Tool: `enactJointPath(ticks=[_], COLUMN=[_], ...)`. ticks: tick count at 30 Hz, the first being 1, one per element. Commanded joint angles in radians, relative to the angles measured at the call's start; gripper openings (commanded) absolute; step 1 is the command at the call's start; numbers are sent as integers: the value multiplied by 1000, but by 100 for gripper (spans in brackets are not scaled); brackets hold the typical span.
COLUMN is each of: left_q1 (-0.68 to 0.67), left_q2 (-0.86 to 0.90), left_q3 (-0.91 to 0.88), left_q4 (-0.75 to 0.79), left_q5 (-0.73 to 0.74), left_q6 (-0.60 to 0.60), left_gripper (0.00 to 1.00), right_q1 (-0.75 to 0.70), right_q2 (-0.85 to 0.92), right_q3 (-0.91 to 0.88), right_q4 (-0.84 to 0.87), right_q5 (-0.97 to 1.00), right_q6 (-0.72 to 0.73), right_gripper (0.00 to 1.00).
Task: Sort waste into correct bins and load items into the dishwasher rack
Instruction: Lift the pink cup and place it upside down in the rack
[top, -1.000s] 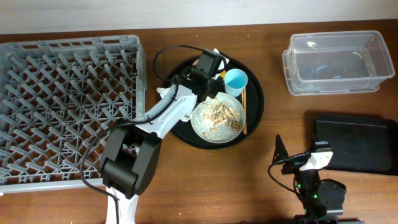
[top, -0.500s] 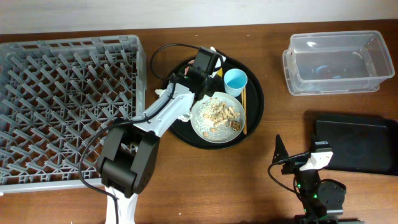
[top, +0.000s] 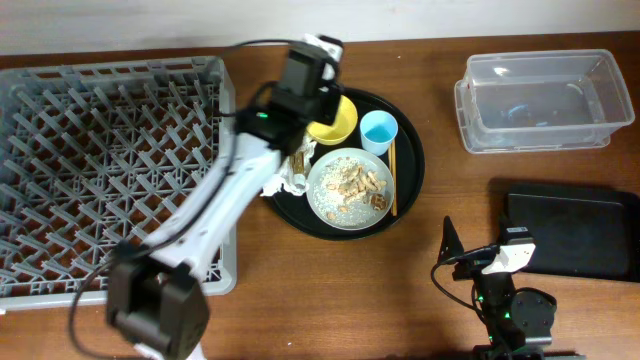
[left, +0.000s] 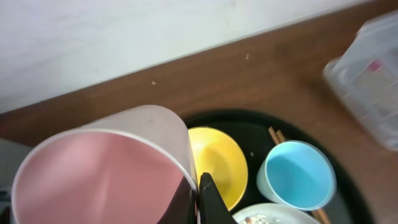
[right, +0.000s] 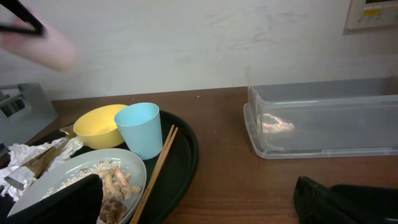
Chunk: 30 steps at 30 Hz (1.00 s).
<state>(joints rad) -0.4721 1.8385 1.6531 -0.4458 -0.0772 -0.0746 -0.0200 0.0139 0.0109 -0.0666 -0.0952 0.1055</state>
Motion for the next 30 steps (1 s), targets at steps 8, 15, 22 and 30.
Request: enactJointPath(ticks=[8, 15, 22, 30], left_q1=[605, 783, 814, 908], left_q2=[-50, 105, 276, 314], left_q3=[26, 26, 26, 25], left_q4=[-136, -248, -244, -244], left_q5=[1095, 1419, 1502, 1463], left_q6=[-132, -134, -142, -141], left_gripper=[1, 1, 0, 1], right_q1=[-8, -8, -8, -8], right_q2=[-8, -8, -8, -8], right_q3=[-5, -5, -5, -5], right_q4=[-5, -5, -5, -5], right_q5=[5, 5, 5, 5], right_q6=[3, 3, 3, 3], right_gripper=[98, 98, 99, 99])
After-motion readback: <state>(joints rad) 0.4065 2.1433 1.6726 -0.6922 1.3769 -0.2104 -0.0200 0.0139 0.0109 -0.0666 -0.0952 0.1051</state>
